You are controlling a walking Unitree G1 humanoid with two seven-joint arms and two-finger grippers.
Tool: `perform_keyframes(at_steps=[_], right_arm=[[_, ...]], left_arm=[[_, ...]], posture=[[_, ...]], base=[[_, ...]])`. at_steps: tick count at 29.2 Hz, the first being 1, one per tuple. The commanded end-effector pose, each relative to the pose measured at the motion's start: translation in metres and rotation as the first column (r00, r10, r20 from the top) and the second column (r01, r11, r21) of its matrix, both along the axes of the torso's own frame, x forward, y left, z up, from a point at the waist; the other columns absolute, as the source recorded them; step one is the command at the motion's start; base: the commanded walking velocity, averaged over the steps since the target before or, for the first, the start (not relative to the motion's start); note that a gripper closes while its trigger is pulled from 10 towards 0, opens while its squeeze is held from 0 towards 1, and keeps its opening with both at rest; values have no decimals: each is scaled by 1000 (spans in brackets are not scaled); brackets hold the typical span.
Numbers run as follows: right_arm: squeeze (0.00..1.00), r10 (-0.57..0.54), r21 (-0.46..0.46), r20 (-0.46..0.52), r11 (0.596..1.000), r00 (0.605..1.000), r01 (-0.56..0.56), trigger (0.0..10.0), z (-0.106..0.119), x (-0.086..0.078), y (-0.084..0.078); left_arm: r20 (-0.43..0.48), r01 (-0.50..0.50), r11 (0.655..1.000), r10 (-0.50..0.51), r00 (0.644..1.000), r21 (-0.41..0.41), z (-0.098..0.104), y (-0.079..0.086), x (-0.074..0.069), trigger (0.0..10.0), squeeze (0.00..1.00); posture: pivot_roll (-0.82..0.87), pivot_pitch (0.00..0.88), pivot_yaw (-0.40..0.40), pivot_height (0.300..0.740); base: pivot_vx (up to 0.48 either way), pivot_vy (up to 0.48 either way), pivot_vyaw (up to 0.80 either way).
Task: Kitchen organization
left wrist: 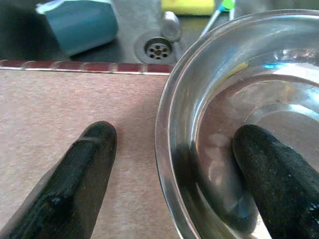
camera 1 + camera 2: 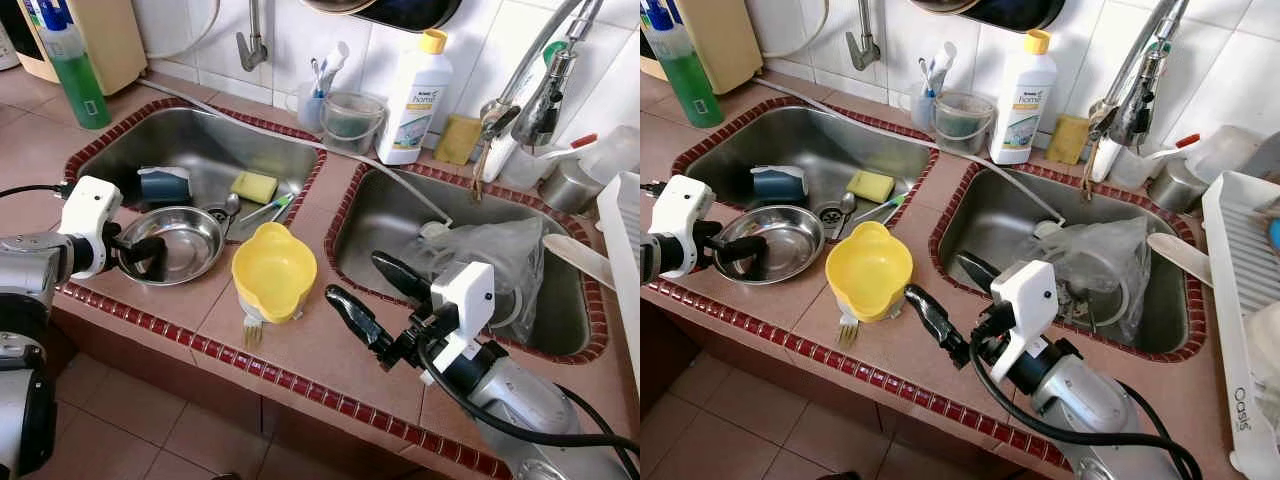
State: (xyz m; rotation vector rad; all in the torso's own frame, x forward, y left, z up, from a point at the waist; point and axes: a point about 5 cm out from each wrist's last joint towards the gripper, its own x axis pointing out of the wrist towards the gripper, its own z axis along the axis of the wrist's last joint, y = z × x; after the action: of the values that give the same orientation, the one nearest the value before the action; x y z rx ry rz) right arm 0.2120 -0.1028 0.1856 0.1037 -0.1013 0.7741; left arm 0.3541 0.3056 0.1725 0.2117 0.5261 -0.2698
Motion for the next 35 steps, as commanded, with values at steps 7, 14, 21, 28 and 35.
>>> perform_keyframes(at_steps=[7, 14, 21, 28, 35], right_arm=[[0, 68, 9, 14, 998, 998, -68, 10000, 7, -9, 4], [0, 145, -9, 4, 989, 989, -145, 10000, 9, -19, 6], [0, 147, -11, -4, 989, 989, -147, 10000, 9, -20, 5], [0, 149, -14, -7, 989, 989, -149, 10000, 9, -20, 5], [0, 149, -13, -7, 989, 989, -149, 10000, 9, -20, 6]], left_arm=[[-9, 21, 1000, -21, 1000, -15, -2, -3, -1, 0, 0], [-4, 40, 999, -41, 999, -15, -1, -5, -1, 0, 0], [0, 42, 999, -42, 999, -19, -1, -7, -1, 0, 0], [4, 47, 999, -46, 999, -16, 0, -6, -1, 0, 0], [7, 44, 999, -44, 999, -10, 0, -6, -2, 0, 0]], posture=[[40, 128, -85, 740], [32, 130, -83, 740], [30, 133, -83, 740], [31, 132, -83, 740], [34, 126, -86, 740]], base=[[0, 0, 0], [0, 0, 0], [0, 0, 0], [0, 0, 0], [0, 0, 0]])
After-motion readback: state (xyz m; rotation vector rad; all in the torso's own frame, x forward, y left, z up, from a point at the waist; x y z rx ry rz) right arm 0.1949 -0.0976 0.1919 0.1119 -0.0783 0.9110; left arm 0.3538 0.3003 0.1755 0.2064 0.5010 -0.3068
